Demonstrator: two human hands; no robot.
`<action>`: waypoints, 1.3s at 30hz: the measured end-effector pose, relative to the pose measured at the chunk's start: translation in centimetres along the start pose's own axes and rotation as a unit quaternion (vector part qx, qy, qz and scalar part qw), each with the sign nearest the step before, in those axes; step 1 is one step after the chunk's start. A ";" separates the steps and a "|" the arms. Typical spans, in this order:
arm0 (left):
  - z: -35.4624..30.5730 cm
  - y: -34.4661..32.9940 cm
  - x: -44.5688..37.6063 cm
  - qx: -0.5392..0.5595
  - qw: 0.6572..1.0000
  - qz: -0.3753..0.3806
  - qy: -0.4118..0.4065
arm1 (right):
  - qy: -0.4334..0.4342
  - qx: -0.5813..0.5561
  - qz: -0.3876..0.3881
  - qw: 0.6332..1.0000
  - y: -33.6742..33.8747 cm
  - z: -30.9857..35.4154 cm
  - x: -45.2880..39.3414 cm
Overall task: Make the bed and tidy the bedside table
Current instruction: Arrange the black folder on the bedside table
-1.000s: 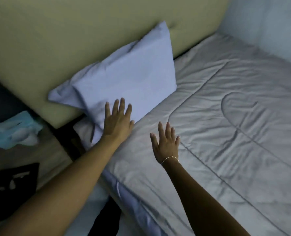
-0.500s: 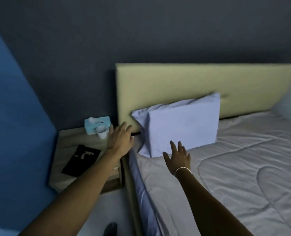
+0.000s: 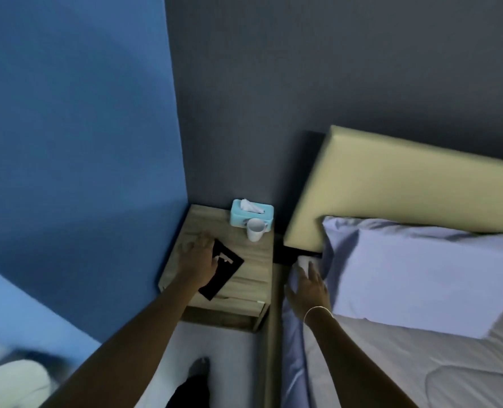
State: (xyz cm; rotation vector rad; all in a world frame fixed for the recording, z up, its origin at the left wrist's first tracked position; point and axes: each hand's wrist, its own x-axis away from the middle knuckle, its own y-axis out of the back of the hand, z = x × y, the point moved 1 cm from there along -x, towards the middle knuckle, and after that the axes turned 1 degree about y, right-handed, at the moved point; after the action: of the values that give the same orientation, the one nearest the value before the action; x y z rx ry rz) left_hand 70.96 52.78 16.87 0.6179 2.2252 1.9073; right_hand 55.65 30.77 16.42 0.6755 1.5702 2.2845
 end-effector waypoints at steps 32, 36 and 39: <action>15.9 -33.4 -19.7 -0.027 0.991 0.119 -0.058 | 0.186 -0.025 0.175 0.967 -34.0 10.5 -29.6; 16.7 -35.1 -19.0 -0.024 0.991 0.091 -0.093 | 0.211 0.022 0.168 0.963 -35.4 10.6 -30.8; 17.4 -35.6 -18.7 -0.017 0.989 0.073 -0.130 | 0.203 0.037 0.186 0.961 -35.9 10.0 -31.8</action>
State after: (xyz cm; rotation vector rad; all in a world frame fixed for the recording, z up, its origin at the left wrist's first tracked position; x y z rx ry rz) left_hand 86.78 57.27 -23.78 0.9872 2.0304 1.8046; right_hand 86.90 36.48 -20.87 0.5846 1.8462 2.7949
